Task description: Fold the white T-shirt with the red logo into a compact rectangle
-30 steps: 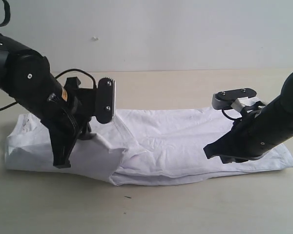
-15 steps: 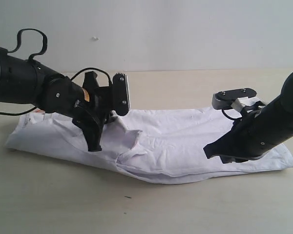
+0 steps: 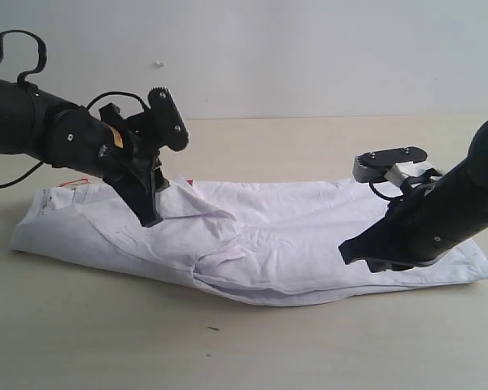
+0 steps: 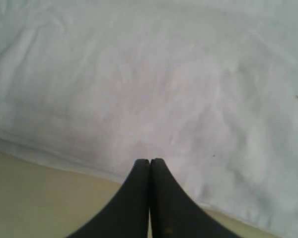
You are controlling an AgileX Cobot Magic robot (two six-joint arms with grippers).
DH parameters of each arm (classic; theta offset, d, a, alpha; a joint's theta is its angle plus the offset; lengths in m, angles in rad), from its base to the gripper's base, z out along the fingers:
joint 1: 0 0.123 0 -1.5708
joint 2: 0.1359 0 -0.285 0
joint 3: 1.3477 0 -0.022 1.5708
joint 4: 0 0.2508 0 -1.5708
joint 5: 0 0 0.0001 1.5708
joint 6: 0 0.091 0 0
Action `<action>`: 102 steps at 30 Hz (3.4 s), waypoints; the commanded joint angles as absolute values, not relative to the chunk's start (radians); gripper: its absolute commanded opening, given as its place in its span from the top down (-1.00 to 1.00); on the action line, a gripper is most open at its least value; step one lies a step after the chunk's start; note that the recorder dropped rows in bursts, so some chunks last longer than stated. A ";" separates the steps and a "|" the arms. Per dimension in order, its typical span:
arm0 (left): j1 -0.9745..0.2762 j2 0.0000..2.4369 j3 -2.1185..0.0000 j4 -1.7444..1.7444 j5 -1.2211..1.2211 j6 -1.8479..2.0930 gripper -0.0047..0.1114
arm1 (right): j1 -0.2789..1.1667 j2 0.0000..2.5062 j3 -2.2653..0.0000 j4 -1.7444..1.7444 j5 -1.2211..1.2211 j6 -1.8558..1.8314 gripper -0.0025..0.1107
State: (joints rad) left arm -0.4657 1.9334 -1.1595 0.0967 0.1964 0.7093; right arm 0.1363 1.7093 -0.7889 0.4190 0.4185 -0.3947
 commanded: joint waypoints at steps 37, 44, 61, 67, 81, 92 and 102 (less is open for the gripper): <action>-0.519 2.067 -1.200 0.099 -0.257 0.711 0.92 | 0.134 1.701 -0.784 0.445 0.356 -0.399 0.96; -0.375 1.972 -1.200 -0.006 -0.036 0.424 0.92 | 0.134 1.701 -0.784 0.445 0.349 -0.399 0.96; -0.057 1.879 -1.200 -0.411 0.442 0.362 0.15 | 0.134 1.701 -0.784 0.478 0.386 -0.399 0.96; -0.083 1.887 -1.200 -0.667 0.561 0.592 0.47 | 0.134 1.701 -0.784 0.478 0.390 -0.399 0.96; -0.141 2.039 -1.200 -0.600 0.702 0.620 0.41 | 0.134 1.701 -0.784 0.472 0.420 -0.403 0.96; -0.107 1.974 -1.236 -0.567 0.719 0.598 0.41 | 0.134 1.701 -0.784 0.470 0.419 -0.403 0.96; 0.063 1.886 -1.263 -0.558 0.762 0.605 0.34 | 0.134 1.701 -0.784 0.470 0.427 -0.403 0.96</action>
